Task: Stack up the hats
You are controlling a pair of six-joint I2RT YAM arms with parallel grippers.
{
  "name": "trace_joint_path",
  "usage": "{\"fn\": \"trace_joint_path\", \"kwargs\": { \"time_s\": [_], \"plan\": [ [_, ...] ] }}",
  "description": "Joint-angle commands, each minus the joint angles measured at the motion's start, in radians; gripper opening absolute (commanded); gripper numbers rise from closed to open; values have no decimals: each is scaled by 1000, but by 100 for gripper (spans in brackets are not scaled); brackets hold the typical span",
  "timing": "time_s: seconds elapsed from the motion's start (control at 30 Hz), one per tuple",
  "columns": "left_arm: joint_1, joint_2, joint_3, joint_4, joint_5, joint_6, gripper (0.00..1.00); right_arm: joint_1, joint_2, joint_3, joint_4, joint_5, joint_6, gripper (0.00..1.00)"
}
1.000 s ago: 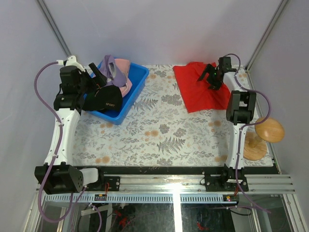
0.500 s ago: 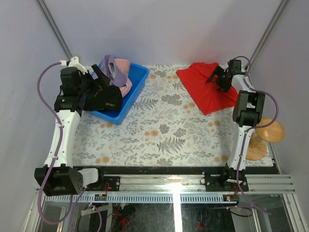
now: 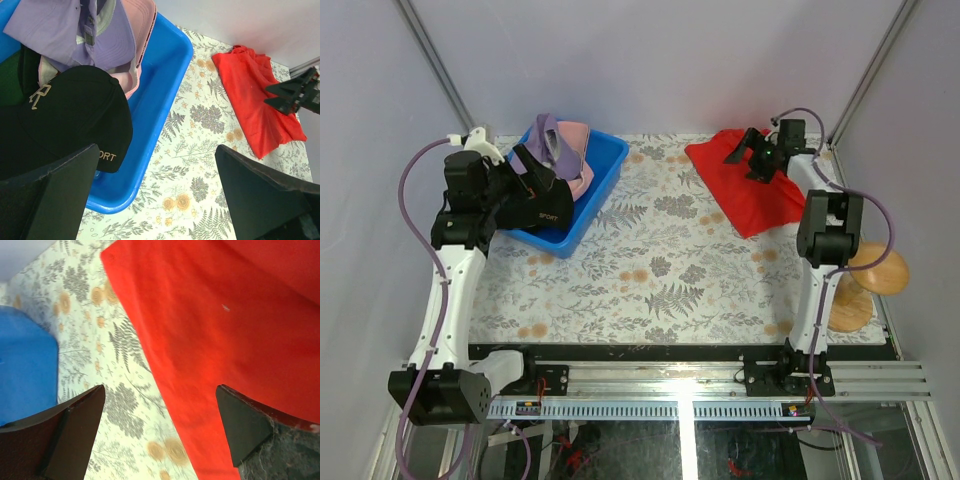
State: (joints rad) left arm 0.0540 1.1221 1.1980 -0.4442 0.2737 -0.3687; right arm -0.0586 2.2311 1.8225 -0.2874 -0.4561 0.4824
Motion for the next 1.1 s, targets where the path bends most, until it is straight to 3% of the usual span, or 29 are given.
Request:
{"fn": "trace_joint_path", "kwargs": {
  "time_s": [0.0,0.13,0.4,0.67,1.07],
  "plan": [
    [-12,-28,21,-9,16,26,100,29,86,44,261,-135,115,99],
    [-25,-30,4,-13,1,34,100,31,172,146,355,-126,183,99],
    [-30,-20,-21,1,1,53,100,31,453,526,243,-66,268,99],
    [-40,7,-13,-4,-26,84,100,22,523,551,154,77,258,99],
    [-127,42,52,53,-163,102,100,-68,418,491,193,297,195,99]
  ]
}}
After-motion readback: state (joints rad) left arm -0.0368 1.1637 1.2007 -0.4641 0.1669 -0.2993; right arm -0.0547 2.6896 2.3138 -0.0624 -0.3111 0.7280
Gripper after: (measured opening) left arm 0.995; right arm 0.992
